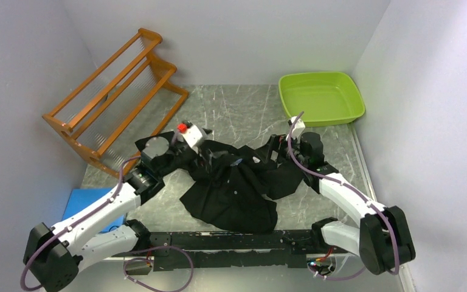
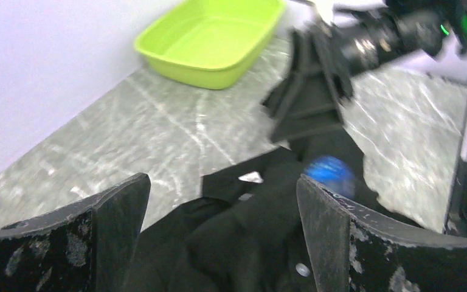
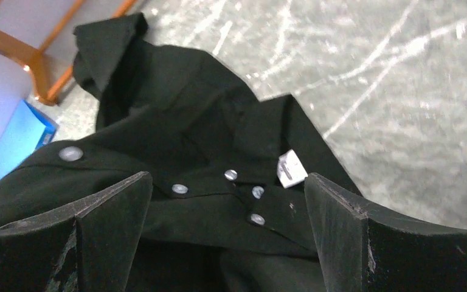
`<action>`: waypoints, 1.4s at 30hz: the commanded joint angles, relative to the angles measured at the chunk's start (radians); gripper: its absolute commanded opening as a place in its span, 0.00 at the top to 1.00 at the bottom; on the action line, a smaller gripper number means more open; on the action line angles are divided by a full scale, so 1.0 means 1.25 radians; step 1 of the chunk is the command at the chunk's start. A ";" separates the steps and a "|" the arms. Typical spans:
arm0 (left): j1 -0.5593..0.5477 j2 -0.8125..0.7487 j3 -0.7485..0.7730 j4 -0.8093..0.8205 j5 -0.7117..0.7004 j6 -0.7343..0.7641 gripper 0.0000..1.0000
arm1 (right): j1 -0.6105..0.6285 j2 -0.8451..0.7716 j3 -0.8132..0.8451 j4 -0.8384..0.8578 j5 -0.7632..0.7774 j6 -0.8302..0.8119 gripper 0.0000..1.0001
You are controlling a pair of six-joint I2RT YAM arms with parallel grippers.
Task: Pin the brooch onto the clothing
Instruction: Flatten out the clothes at the center of the board.
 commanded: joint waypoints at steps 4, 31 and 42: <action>0.168 0.038 0.091 -0.160 -0.184 -0.310 0.05 | -0.045 0.105 0.059 -0.118 -0.015 0.013 0.00; 0.258 0.748 0.397 -0.448 -0.222 -0.369 0.84 | -0.011 0.483 0.184 -0.024 -0.167 -0.055 0.70; 0.378 0.692 0.488 -0.466 -0.181 -0.371 0.97 | -0.049 0.500 0.329 -0.057 -0.134 -0.057 1.00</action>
